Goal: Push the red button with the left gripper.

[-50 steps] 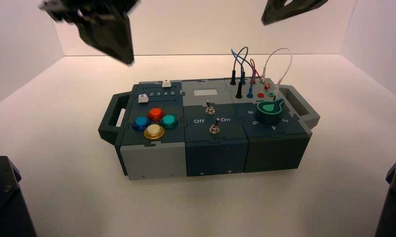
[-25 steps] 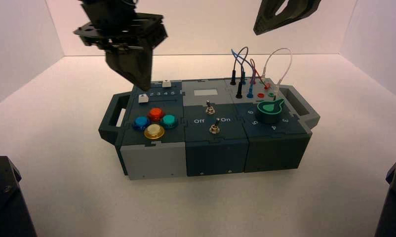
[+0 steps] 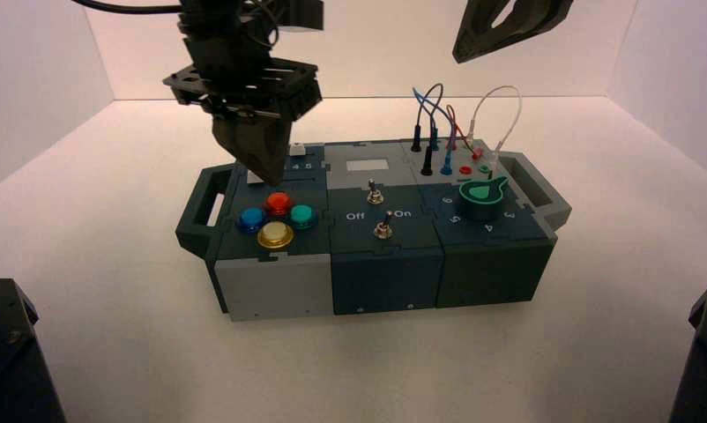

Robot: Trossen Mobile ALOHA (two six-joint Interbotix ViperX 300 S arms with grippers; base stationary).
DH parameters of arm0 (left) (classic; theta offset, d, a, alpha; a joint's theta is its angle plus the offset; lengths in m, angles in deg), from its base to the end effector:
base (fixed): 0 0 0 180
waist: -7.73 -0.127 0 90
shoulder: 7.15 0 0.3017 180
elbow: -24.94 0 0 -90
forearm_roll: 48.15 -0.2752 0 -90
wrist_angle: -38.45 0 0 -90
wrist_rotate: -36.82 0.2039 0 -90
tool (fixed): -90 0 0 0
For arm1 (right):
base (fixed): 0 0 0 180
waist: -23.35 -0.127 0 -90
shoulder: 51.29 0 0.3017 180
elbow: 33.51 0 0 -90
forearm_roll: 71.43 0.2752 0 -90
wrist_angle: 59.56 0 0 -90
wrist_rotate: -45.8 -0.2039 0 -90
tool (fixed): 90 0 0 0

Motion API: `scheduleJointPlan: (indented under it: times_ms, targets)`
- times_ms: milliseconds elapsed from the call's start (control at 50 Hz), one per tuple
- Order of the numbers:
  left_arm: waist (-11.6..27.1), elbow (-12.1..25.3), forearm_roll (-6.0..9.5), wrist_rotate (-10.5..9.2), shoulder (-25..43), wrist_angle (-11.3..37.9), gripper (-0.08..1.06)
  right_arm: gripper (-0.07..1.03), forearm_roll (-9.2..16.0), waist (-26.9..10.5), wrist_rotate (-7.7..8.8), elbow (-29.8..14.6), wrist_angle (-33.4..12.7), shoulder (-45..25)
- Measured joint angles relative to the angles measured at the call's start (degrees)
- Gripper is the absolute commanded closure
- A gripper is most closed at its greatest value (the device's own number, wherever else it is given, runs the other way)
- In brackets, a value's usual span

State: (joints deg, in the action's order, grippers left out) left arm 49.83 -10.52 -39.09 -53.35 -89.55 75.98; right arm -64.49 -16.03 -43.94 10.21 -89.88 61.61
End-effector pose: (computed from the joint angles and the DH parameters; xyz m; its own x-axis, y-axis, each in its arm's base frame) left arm 0.1912 -0.1991 0.0381 0.0609 -0.1843 -0.9810 0.5799 0.8065 -0.1155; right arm 0.1993 0.1797 0.1490 0.4473 0.4461 -0.7752 -0.5996 0.7927 0.1101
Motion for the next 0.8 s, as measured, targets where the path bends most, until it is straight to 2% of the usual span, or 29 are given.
scheduleJointPlan:
  times_ms: [320, 800]
  targets:
    - [0.88, 0.88, 0.00, 0.00, 2.55, 0.88, 1.01, 0.99, -0.09, 0.00, 0.09, 0.00, 0.00, -0.09]
    - [0.88, 0.09, 0.00, 0.00, 2.46, 1.85, 1.01, 0.99, -0.18, 0.00, 0.09, -0.09, 0.09, -0.09]
